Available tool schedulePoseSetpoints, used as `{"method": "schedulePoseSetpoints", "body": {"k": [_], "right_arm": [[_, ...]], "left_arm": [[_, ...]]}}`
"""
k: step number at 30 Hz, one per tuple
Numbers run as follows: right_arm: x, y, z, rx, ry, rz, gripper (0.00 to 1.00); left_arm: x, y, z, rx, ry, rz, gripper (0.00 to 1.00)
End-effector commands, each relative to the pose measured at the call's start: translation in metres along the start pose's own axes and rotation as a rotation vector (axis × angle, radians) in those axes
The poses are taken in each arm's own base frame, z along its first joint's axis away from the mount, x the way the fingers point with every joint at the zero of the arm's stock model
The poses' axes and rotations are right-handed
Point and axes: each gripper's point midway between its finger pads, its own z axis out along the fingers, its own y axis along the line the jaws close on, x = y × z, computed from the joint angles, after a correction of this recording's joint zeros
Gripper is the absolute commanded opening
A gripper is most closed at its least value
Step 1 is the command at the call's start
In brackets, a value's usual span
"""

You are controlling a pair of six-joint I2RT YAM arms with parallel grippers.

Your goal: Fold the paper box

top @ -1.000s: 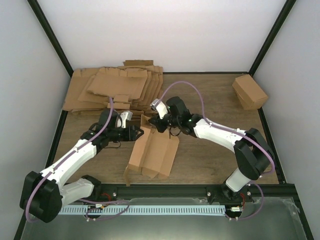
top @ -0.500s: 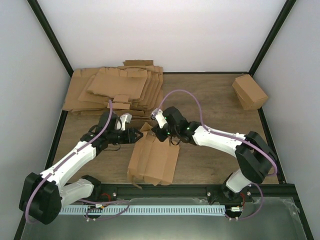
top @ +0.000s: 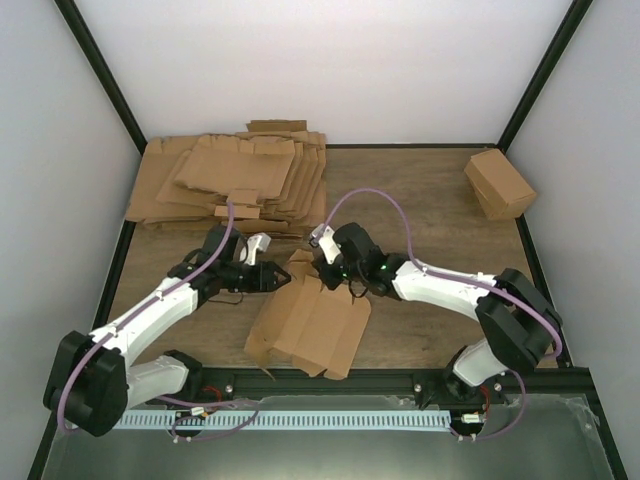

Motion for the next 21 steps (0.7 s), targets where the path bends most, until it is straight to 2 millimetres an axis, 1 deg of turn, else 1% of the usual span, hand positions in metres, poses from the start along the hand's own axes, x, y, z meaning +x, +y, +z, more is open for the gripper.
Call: {"method": "schedulePoseSetpoints", "body": {"k": [1, 3, 6, 9, 11, 13, 16, 21], "right_arm": [[-0.018, 0.005, -0.013, -0.010, -0.083, 0.012, 0.09], [-0.016, 0.007, -0.015, -0.019, -0.078, 0.025, 0.09], [-0.009, 0.008, -0.016, -0.028, -0.065, 0.039, 0.12], [-0.003, 0.007, -0.019, -0.019, -0.063, 0.045, 0.21], [0.000, 0.004, -0.021, -0.002, -0.065, 0.035, 0.29], [0.005, 0.000, -0.020, 0.021, -0.055, 0.021, 0.35], [0.011, -0.007, -0.013, 0.052, -0.033, 0.000, 0.36], [0.018, -0.011, 0.004, 0.069, 0.014, -0.018, 0.34]], "left_arm": [[0.007, -0.003, 0.003, 0.023, 0.038, 0.020, 0.47], [0.008, -0.002, 0.004, 0.019, 0.045, 0.021, 0.42], [0.008, -0.004, 0.005, 0.016, 0.051, 0.029, 0.40], [0.006, -0.004, 0.006, -0.007, 0.053, 0.044, 0.39], [0.005, -0.005, 0.007, -0.022, 0.058, 0.054, 0.39], [0.004, -0.006, 0.008, -0.033, 0.060, 0.064, 0.38], [0.003, -0.008, 0.010, -0.049, 0.064, 0.076, 0.38], [0.003, -0.012, 0.014, -0.071, 0.073, 0.100, 0.37]]}}
